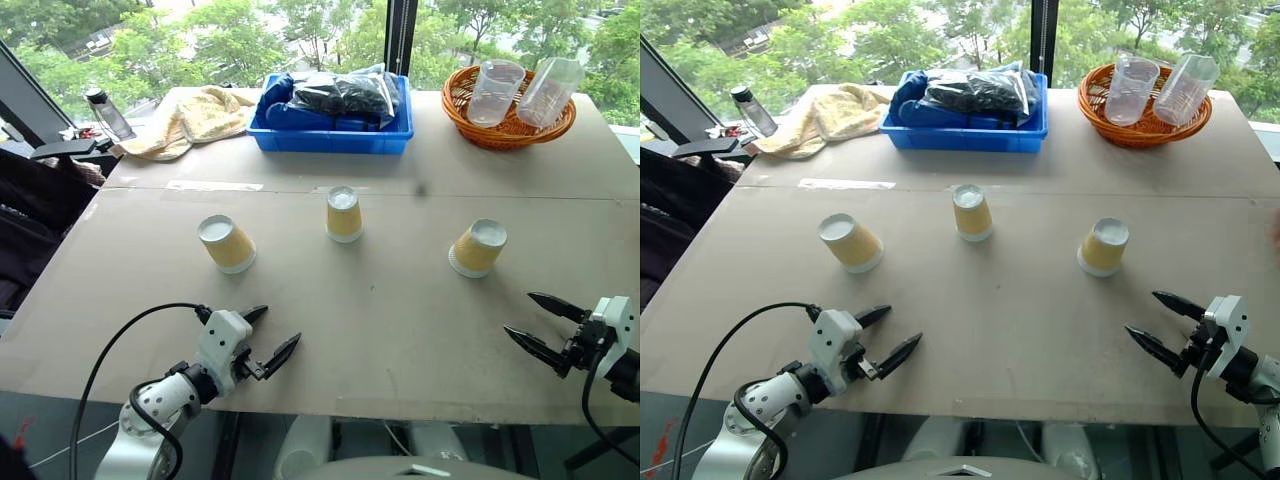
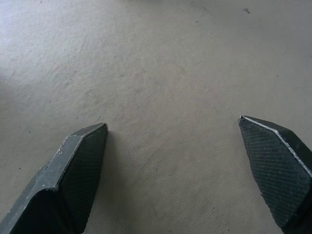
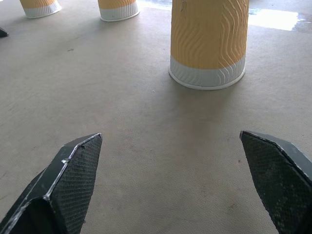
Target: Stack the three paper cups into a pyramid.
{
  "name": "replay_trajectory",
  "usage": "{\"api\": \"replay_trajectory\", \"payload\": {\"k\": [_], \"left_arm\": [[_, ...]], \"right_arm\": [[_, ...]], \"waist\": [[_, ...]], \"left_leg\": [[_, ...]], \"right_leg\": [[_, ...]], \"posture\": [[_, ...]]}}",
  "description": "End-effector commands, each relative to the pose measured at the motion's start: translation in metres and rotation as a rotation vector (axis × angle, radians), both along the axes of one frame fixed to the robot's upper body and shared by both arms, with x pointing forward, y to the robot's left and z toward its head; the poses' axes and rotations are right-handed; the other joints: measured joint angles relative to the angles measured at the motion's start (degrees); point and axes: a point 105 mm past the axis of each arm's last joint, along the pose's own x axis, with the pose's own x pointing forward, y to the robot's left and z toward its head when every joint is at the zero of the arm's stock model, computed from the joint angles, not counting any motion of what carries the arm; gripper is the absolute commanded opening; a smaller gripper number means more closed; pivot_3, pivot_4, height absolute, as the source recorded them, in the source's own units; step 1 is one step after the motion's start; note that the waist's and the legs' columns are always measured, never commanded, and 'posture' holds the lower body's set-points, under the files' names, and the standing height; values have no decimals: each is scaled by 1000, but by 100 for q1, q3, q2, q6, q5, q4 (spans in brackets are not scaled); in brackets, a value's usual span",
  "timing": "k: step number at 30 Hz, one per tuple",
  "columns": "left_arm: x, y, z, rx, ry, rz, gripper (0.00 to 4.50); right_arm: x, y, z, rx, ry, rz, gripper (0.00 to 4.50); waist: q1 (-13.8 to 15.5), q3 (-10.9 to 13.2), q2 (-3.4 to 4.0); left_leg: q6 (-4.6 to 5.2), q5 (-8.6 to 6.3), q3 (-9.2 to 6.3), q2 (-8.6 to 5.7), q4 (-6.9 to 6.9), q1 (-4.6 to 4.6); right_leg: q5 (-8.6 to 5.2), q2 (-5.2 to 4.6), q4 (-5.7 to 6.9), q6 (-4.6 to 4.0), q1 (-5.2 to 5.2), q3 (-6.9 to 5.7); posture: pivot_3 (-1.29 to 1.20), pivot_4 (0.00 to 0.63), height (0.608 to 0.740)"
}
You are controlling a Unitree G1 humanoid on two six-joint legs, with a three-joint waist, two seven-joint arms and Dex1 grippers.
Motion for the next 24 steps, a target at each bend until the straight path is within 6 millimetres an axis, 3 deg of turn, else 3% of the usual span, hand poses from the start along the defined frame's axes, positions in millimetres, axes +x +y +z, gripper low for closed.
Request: {"api": "replay_trajectory", "payload": {"k": [1,18,22,24], "left_arm": [[-1,4,-3,1,11,13,4420],[2,-1,4,-37,-20,-28,4420],[1,-8,22,-76,-39,-124,4420],[3,-14,40,-57,-86,-219,4420]], "right_arm": [[1,0,4,0,-31,10,4500],[9,0,13,8,-83,-4,4500],[16,11,26,35,-116,13,4500],[26,19,36,55,-146,5,4500]], "waist": [[-18,1,-1],[-24,2,-2],[-38,4,-4],[-52,16,-13]], "left_leg": [[0,0,0,0,0,0],[0,0,0,0,0,0],[0,0,-1,0,1,0],[0,0,-3,0,1,-2]], "right_leg": [[0,0,0,0,0,0],[0,0,1,0,0,-2],[0,1,2,0,0,-3],[0,1,2,0,-1,-4]], "posture": [[0,150,740],[0,150,740],[0,150,740],[0,150,740]]}}
